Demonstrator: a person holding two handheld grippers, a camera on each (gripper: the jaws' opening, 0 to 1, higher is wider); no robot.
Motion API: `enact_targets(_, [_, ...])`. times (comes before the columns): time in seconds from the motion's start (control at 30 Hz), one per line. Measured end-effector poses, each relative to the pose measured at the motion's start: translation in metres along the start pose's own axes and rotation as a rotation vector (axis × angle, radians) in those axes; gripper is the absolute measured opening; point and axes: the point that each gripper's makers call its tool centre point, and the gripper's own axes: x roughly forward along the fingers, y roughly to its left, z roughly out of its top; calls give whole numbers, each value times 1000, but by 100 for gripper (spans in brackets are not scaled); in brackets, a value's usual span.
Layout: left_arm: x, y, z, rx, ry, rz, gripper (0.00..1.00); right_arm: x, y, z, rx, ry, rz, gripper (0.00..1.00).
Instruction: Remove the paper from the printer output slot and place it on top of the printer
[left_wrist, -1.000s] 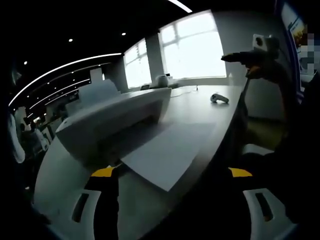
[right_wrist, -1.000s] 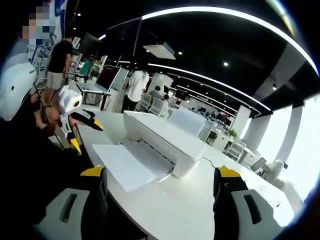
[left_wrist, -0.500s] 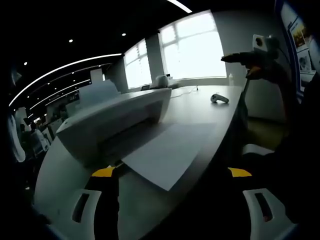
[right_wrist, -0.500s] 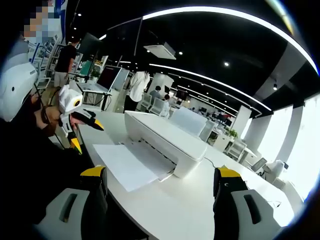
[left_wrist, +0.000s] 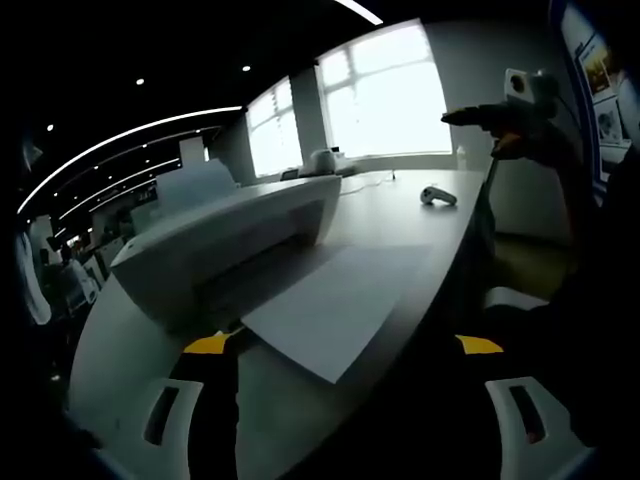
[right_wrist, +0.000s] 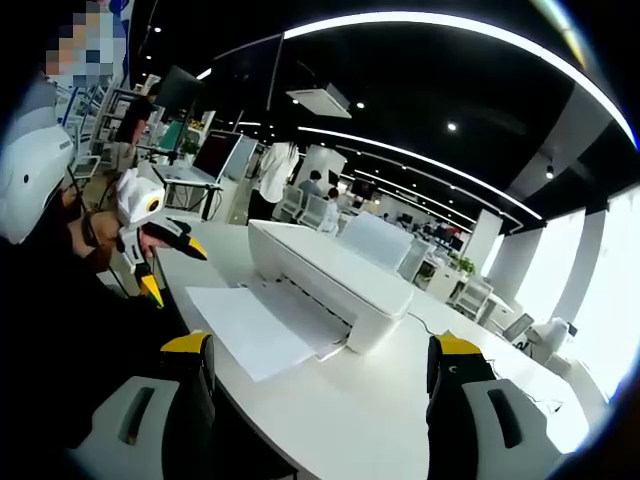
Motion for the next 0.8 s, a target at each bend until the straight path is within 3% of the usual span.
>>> enact_targets(0.8, [-4, 5, 1, 5, -5, 6, 89, -1, 1, 6, -7, -5, -1, 83])
